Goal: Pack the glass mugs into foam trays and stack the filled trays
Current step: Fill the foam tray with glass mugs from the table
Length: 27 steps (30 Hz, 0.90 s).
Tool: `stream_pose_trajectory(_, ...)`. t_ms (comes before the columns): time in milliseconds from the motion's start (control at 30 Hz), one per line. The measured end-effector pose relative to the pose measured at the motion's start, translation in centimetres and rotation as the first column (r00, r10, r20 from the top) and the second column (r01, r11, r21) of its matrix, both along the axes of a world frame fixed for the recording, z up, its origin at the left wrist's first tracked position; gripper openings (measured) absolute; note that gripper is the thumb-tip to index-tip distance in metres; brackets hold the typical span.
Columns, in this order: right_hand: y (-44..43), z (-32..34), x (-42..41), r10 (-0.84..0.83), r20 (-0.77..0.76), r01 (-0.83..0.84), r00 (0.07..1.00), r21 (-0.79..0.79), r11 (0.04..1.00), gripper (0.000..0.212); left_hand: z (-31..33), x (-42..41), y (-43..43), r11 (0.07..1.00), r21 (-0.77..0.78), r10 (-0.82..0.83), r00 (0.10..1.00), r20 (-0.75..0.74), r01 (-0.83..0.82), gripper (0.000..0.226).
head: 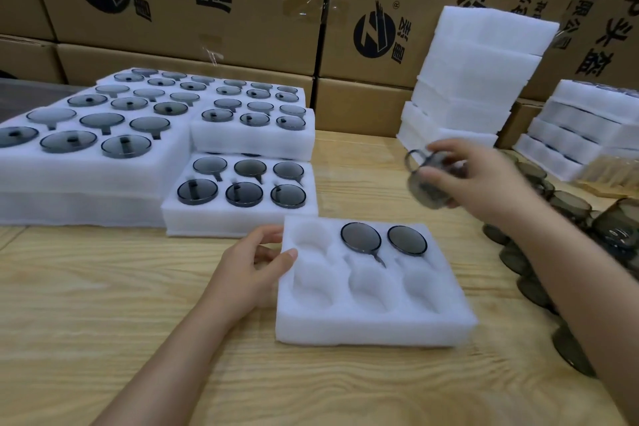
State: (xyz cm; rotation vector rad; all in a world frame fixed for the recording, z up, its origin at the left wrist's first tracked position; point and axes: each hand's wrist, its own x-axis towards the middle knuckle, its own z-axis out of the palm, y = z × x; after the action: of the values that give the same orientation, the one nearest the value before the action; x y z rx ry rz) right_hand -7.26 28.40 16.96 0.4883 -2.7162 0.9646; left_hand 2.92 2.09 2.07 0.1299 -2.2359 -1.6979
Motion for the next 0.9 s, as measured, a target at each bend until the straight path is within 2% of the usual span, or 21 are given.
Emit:
stream_pose_trajectory(67, -2.8, -1.1, 1.6, 0.157, 0.13, -0.145, 0.979, -0.099, 0.985, 0.034, 0.0, 0.0, 0.0, 1.0, 0.0, -0.002, 1.0, 0.003, 0.002, 0.039)
stream_pose_trajectory(133, -4.7, -1.9, 2.2, 0.257, 0.187, -0.243, 0.948, -0.092, 0.966, 0.034, 0.0, 0.0, 0.0, 1.0, 0.008, 0.0, 1.0, 0.005, 0.0, 0.039)
stream_pose_trajectory(300, -7.0, -3.2, 2.6, 0.357, 0.256, -0.346, 0.898, -0.086, 0.934, 0.027, 0.2, -0.1, 0.1, 1.0, 0.018, 0.01, 1.0, 0.001, -0.01, 0.033)
stream_pose_trajectory(433, -7.7, -3.3, 2.7, 0.393, 0.19, -0.421, 0.9, 0.147, 0.895, 0.044, 0.1, -0.1, 0.1, 1.0, 0.013, 0.01, 1.0, 0.001, -0.01, 0.038)
stream_pose_trajectory(500, -8.1, -3.1, 2.7, 0.417, 0.202, -0.451, 0.886, 0.168, 0.876, 0.051, 0.2, -0.1, 0.1, 1.0, 0.012, 0.01, 1.0, -0.001, -0.01, 0.039)
stream_pose_trajectory(633, -8.6, -2.7, 2.6, 0.451, 0.253, -0.509, 0.856, 0.265, 0.819, 0.047, 0.2, -0.1, 0.1, 1.0, 0.018, 0.007, 1.0, 0.002, -0.007, 0.038)
stream_pose_trajectory(767, -9.0, -2.1, 2.4, 0.517, 0.339, -0.604, 0.786, 0.239, 0.761, 0.031, 0.2, -0.1, 0.1, 1.0, 0.013, 0.01, 1.0, 0.005, -0.01, 0.045)
stream_pose_trajectory(833, -9.5, -2.4, 2.2, 0.55, 0.309, -0.618, 0.776, 0.193, 0.763, 0.017, 0.3, -0.1, 0.1, 1.0, 0.012, 0.006, 1.0, 0.005, -0.006, 0.044)
stream_pose_trajectory(900, -10.0, -3.0, 1.9, 0.558, 0.217, -0.598, 0.801, 0.231, 0.768, 0.006, 0.3, -0.1, 0.1, 1.0, 0.01, 0.006, 1.0, 0.005, -0.006, 0.041)
